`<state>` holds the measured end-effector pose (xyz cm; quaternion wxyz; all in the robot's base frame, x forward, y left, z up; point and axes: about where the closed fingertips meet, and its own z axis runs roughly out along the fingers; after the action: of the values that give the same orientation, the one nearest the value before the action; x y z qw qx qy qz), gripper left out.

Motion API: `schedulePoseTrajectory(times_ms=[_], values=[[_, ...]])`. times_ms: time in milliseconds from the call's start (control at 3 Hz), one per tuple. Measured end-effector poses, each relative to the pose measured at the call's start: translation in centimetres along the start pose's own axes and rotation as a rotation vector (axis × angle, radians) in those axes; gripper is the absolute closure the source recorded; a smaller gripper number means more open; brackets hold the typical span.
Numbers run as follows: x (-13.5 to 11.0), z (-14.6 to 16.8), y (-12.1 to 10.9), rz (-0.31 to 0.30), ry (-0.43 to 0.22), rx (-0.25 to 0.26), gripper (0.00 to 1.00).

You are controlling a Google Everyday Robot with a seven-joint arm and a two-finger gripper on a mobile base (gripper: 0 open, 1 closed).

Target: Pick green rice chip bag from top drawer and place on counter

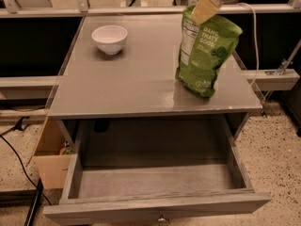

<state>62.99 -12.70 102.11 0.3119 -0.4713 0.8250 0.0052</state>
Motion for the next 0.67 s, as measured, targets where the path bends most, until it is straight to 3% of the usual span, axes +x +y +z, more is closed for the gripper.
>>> schedulePoseTrajectory(times_ms=[667], values=[[0.0, 0.0, 0.0, 0.0, 0.0, 0.0, 0.1]])
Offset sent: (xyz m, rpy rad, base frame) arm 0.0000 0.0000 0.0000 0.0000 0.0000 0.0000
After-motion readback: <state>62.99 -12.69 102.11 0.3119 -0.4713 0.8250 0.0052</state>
